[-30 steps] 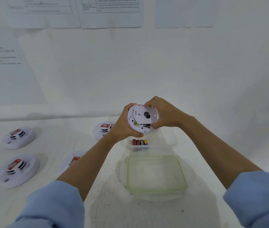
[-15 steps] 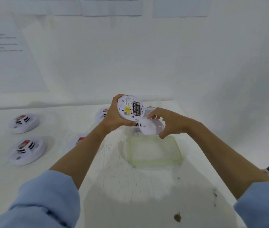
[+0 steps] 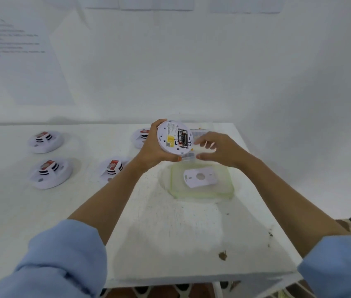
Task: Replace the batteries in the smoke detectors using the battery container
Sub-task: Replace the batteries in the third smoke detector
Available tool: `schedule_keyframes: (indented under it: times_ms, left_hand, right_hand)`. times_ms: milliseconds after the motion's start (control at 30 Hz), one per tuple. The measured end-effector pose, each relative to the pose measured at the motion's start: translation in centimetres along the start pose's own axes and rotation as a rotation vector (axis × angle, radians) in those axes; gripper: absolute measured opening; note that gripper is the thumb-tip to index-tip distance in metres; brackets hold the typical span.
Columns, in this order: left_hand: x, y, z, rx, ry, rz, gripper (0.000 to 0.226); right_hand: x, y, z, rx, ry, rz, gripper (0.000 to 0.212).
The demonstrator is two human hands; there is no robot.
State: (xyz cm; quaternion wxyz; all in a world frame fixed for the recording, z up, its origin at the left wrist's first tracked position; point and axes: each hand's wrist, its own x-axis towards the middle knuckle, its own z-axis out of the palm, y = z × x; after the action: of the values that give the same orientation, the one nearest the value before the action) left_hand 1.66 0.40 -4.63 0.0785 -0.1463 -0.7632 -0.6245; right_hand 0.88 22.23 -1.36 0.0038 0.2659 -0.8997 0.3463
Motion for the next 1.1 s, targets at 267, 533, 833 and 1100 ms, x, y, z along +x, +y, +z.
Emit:
schedule_keyframes:
  times_ms: [267, 533, 833, 1100]
  left_hand:
    - [0.2, 0.9, 0.4, -0.083, -0.018, 0.006, 0.108]
    - [3.6, -0.3, -0.5, -0.059, -0.115, -0.006, 0.109]
    - [7.1, -1.7, -0.8, -0.036, -0.152, 0.04, 0.098]
    - [8.6, -2.4, -0.4, -0.052, -0.13, -0.003, 0.097]
  right_hand:
    - [3.3, -1.7, 0.8, 0.283, 0.024, 0.024, 0.053]
    - [6.1, -0.9, -0.4, 0.151, 0.047, -0.04, 0.053]
    - [8.4, 1.4, -0.3, -0.312, 0.036, -0.136, 0.053]
    - [9.5, 2.3, -0.4, -0.546, 0.014, -0.212, 0.049]
